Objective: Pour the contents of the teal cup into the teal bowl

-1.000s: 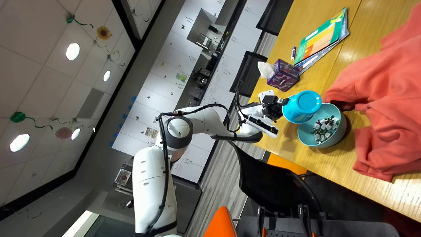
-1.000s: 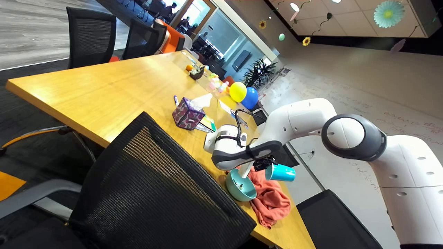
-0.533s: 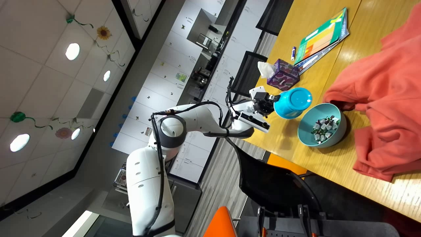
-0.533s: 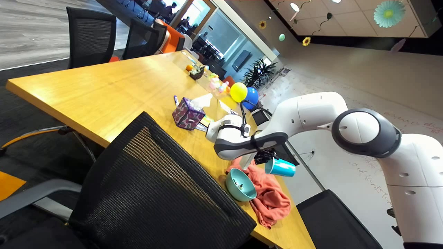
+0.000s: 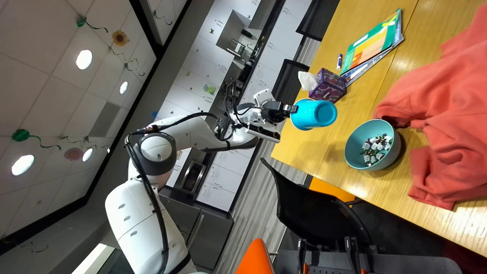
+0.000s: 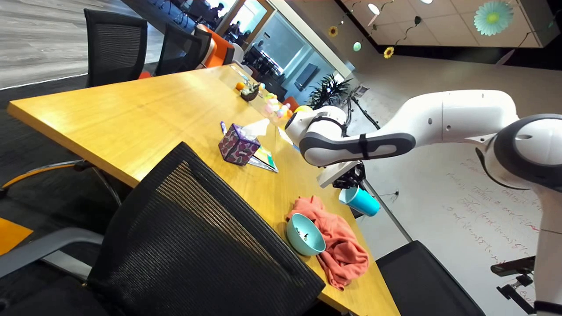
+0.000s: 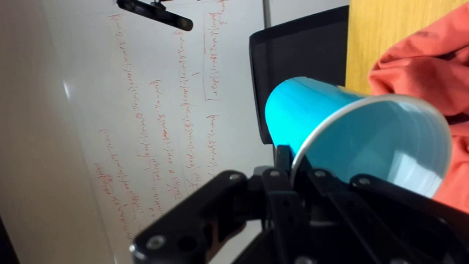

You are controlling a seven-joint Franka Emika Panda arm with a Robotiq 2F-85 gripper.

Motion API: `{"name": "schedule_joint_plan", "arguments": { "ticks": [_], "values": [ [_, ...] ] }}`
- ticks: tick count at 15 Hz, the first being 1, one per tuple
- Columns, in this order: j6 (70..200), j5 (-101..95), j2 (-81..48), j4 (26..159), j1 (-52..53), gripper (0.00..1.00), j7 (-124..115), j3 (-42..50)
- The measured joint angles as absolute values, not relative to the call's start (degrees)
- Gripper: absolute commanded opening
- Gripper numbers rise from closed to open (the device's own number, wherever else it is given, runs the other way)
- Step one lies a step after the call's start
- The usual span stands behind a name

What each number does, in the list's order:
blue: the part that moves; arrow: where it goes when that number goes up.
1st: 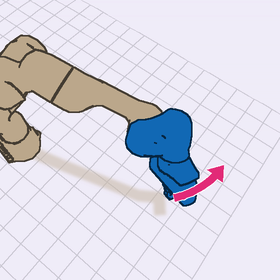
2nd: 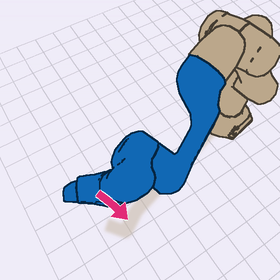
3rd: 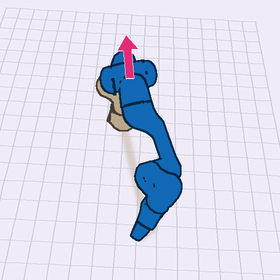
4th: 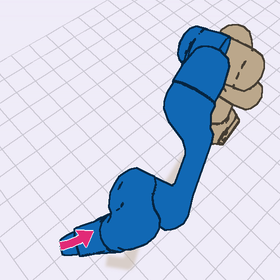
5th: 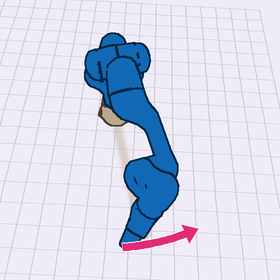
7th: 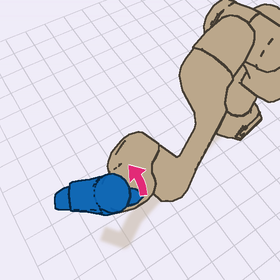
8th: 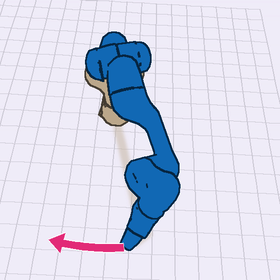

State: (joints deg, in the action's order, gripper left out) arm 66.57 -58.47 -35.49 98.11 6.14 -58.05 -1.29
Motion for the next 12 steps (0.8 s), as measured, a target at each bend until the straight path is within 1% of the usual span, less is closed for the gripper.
{"name": "schedule_joint_plan", "arguments": {
  "ticks": [7, 12],
  "values": [
    [82.0, -55.4, -22.8, 107.0, 6.8, 0.01, -63.8, -5.7],
    [98.2, -53.0, -18.2, 111.8, 7.0, 0.01, -66.8, -6.6]
  ]
}}
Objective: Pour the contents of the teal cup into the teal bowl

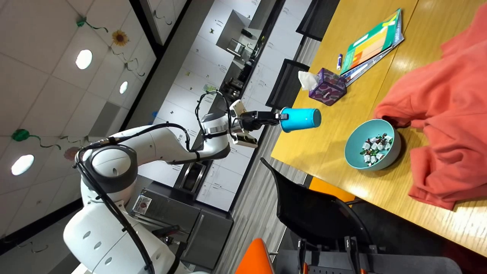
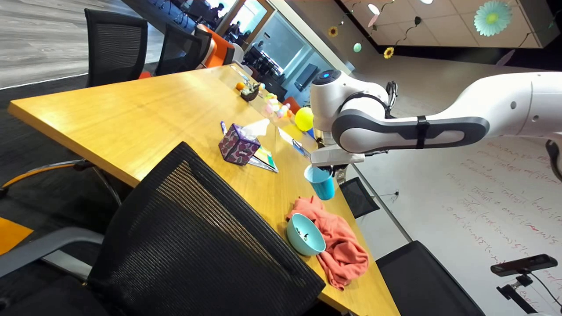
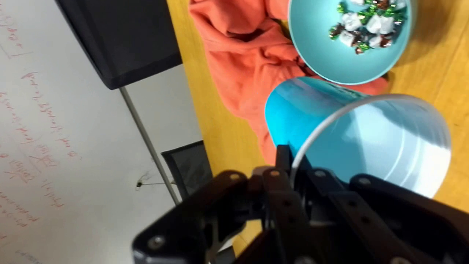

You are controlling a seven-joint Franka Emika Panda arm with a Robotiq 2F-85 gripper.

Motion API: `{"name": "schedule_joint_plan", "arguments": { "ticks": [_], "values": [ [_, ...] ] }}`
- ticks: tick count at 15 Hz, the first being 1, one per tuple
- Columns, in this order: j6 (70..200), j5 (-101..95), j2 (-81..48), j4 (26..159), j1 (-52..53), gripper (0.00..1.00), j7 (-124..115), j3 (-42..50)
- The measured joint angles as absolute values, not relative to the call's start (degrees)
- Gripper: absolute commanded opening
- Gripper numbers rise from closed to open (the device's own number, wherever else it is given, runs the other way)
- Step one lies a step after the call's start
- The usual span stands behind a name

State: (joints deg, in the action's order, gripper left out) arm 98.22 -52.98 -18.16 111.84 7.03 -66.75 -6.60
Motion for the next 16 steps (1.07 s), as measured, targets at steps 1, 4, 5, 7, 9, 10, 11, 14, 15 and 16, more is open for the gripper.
{"name": "schedule_joint_plan", "arguments": {
  "ticks": [1, 4, 5, 7, 9, 10, 11, 14, 15, 16],
  "values": [
    [101.8, -52.5, -17.5, 112.6, 7.0, 0.01, -66.8, -6.6],
    [113.4, -51.3, -16.0, 114.8, 6.4, 0.01, -66.5, -6.2],
    [117.4, -50.7, -15.7, 115.6, 6.0, 0.01, -66.2, -6.0],
    [126.2, -48.8, -15.4, 117.0, 4.8, 0.01, -63.9, -5.2],
    [134.8, -45.5, -15.5, 118.4, 3.2, 0.01, -59.5, -4.1],
    [138.7, -43.1, -15.6, 119.1, 2.4, 0.01, -56.5, -3.5],
    [142.5, -40.0, -15.8, 119.9, 1.4, 0.01, -52.6, -3.0],
    [149.2, -28.6, -17.7, 121.4, -3.9, 0.01, -38.6, -5.1],
    [149.5, -24.5, -18.7, 121.5, -6.3, 0.01, -33.7, -7.1],
    [149.5, -20.3, -19.9, 121.4, -8.7, 0.01, -28.9, -9.1]
  ]
}}
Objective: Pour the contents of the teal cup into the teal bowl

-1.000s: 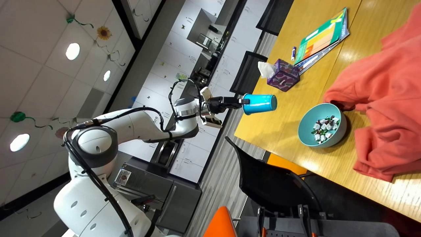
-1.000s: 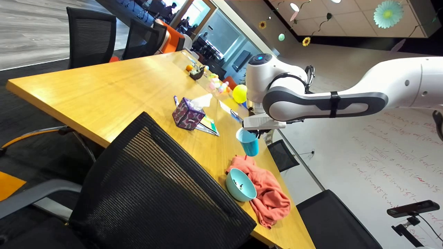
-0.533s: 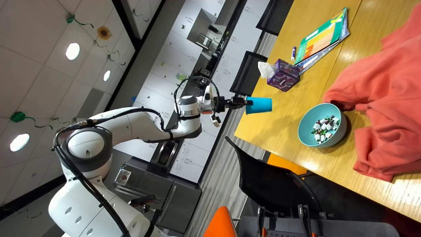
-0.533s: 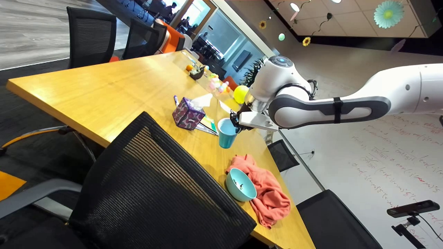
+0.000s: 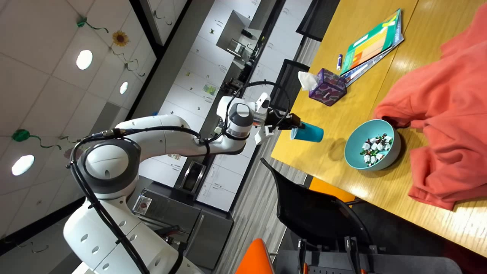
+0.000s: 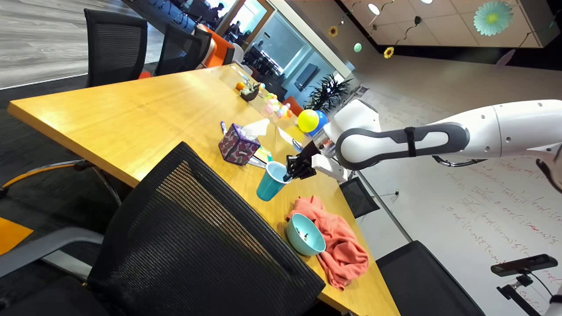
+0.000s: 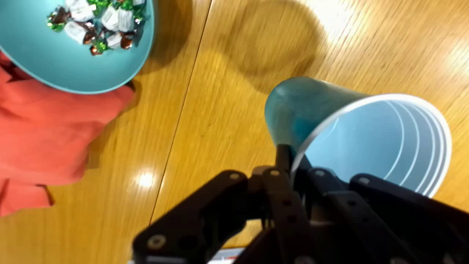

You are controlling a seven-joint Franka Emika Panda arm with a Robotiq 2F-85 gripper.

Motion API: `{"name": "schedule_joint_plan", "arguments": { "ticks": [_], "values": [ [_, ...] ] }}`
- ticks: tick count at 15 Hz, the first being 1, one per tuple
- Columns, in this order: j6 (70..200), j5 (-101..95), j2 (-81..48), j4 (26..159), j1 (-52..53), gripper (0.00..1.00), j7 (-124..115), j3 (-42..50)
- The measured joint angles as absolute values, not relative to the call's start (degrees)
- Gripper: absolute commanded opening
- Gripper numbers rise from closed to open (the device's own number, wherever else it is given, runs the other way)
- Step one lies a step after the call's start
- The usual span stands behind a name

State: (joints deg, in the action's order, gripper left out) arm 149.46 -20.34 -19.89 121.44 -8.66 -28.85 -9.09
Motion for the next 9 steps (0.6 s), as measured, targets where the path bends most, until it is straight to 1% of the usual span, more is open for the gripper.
{"name": "schedule_joint_plan", "arguments": {
  "ticks": [1, 4, 9],
  "values": [
    [149.2, -16.7, -21.0, 121.3, -10.5, 0.01, -24.4, -10.6],
    [147.4, -6.6, -23.4, 120.6, -9.6, 0.01, -13.3, -8.1],
    [147.0, -3.5, -24.1, 120.1, -6.4, 0.01, -7.9, -3.7]
  ]
}}
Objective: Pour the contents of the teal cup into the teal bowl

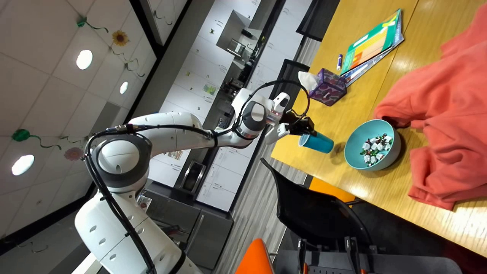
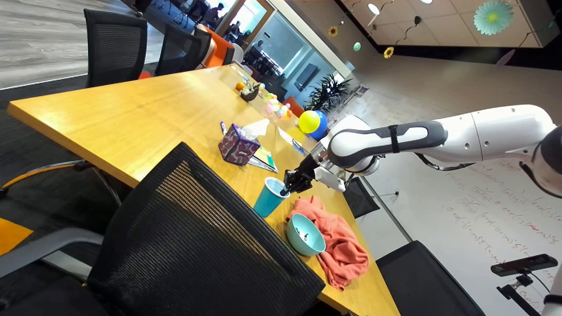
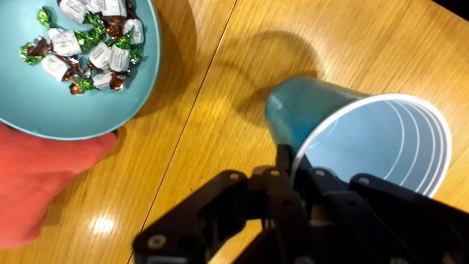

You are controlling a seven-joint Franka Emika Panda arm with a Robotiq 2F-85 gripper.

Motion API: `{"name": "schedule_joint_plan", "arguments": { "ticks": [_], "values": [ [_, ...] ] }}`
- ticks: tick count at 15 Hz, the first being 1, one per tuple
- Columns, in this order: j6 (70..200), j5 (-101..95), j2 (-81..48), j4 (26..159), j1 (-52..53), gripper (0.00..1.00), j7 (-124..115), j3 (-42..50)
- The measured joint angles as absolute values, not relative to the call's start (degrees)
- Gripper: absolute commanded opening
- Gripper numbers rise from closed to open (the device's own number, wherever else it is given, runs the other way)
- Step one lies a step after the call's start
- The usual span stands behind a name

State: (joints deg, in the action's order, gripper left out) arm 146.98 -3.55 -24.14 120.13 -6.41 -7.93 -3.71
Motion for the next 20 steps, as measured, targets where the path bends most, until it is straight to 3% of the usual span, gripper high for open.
{"name": "schedule_joint_plan", "arguments": {
  "ticks": [10, 11, 13, 20],
  "values": [
    [152.0, -2.7, -26.2, 119.9, -5.8, 0.01, 5.9, -3.0],
    [153.1, -2.7, -26.6, 119.9, -5.9, 0.3, 7.2, -3.1],
    [154.9, -2.7, -27.3, 119.9, -5.9, 0.38, 9.0, -3.1],
    [155.8, -3.2, -27.7, 120.0, -5.3, 0.9, 9.9, -2.9]
  ]
}}
